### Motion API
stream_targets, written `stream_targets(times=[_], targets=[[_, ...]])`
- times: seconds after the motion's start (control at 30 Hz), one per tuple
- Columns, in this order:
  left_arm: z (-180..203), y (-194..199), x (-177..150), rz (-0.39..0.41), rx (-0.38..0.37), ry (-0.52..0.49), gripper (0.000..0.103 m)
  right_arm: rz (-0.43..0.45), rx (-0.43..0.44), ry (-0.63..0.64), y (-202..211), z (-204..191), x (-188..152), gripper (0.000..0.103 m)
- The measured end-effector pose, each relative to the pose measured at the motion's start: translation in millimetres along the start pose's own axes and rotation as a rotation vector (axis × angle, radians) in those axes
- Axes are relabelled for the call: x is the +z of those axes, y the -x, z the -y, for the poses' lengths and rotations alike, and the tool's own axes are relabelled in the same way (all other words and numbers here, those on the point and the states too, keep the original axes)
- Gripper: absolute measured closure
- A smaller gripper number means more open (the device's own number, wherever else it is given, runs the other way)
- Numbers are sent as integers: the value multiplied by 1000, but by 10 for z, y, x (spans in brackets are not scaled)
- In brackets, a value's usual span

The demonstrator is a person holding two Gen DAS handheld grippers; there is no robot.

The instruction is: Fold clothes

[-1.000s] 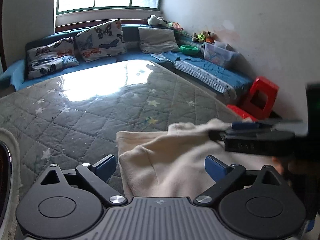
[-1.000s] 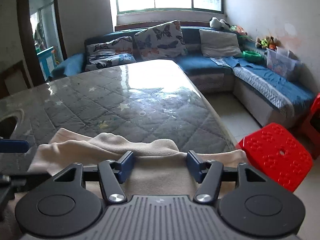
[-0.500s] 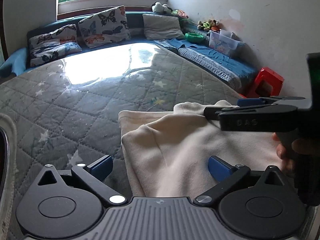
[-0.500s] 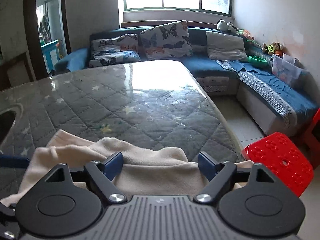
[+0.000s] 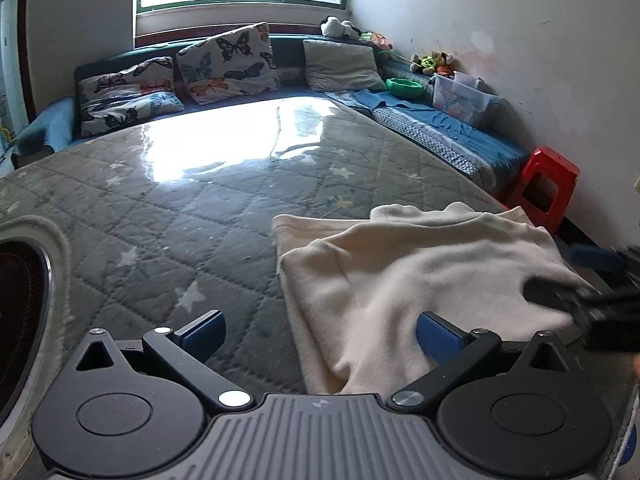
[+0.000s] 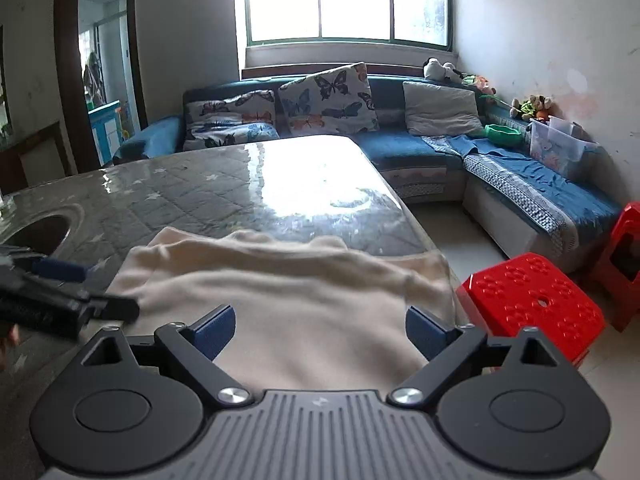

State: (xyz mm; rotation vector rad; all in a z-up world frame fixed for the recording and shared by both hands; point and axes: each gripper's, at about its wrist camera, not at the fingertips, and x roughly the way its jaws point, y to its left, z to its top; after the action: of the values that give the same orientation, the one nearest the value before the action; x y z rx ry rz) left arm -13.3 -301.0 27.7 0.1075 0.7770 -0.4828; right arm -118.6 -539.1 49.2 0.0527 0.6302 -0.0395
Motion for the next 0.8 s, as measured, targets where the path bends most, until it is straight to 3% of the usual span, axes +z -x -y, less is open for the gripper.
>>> stream_targets(times=[0.23, 0.47, 0.6, 0.8], targets=[[-76, 41, -85, 4, 30, 10, 0, 12, -40, 43, 47, -140, -318, 8], [-150, 122, -133, 9, 24, 43, 0, 38, -30, 42, 148, -211, -241, 6], [-155, 154, -164, 9, 23, 55, 0, -2, -25, 24, 57, -221, -333, 5], [-157, 201, -195, 11, 27, 74, 0, 44, -5, -8, 211, -212, -316, 5]])
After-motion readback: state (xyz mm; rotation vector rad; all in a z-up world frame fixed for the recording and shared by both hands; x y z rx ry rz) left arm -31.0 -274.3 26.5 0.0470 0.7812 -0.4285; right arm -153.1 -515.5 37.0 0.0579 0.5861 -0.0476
